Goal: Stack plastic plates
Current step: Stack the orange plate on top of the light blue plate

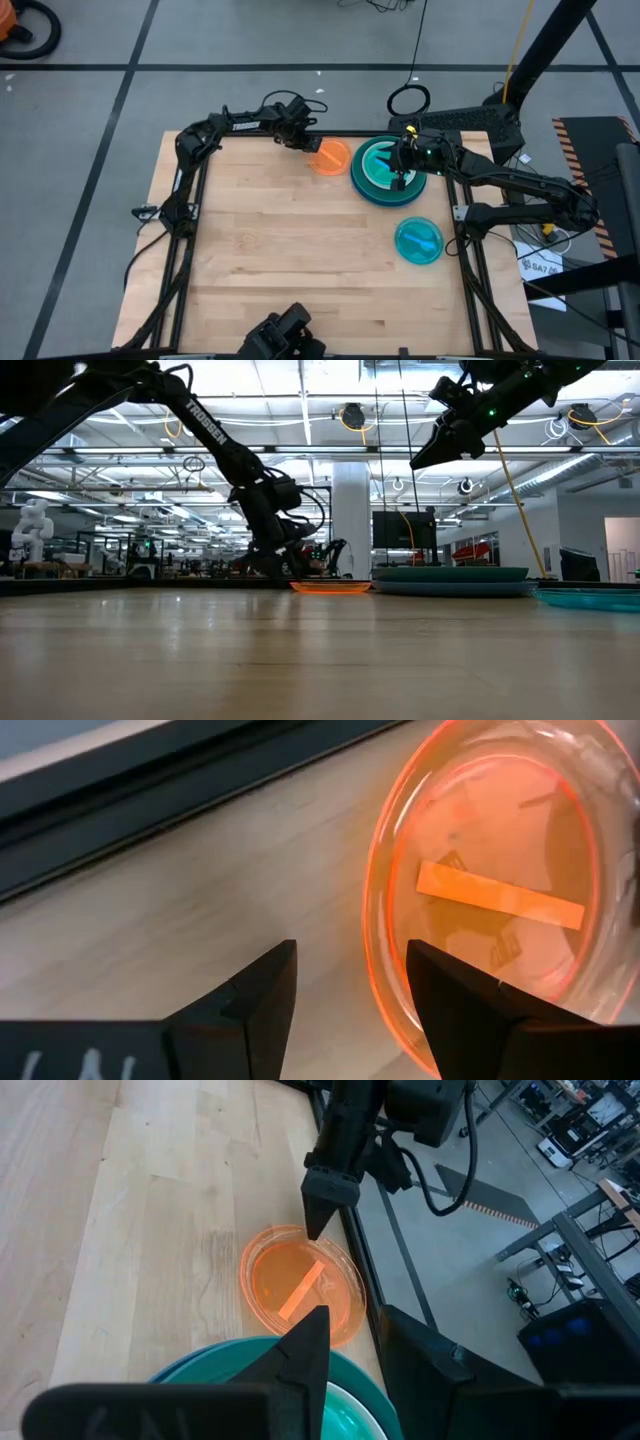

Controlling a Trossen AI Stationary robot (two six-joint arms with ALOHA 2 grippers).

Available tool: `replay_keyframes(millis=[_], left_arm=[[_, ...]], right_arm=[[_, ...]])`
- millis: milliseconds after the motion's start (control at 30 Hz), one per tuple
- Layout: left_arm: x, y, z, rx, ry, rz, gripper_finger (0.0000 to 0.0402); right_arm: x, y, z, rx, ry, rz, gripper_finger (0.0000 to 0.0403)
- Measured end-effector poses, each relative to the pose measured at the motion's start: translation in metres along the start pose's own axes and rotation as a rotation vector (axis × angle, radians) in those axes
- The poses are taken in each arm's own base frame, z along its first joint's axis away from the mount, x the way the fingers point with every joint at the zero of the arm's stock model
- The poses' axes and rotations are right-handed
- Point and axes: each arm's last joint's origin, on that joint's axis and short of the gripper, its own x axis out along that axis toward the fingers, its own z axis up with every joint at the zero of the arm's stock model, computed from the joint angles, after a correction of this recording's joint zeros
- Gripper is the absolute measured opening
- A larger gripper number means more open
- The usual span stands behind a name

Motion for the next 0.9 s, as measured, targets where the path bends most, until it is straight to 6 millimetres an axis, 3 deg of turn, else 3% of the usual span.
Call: replay_keyframes(millis=[700,900], left_arm=[[0.007,-0.017,-0.007,0.038,0.009,-0.023,0.0195],[0.006,-0.012,-0.004,0.016,0.001,-0.012,0.0143]], right_arm=[[0.0,0.0,0.0,-0.01,0.0,-0.001,0.0084],[0.0,0.0,0.0,-0.011,0.0,-0.001,0.0084]])
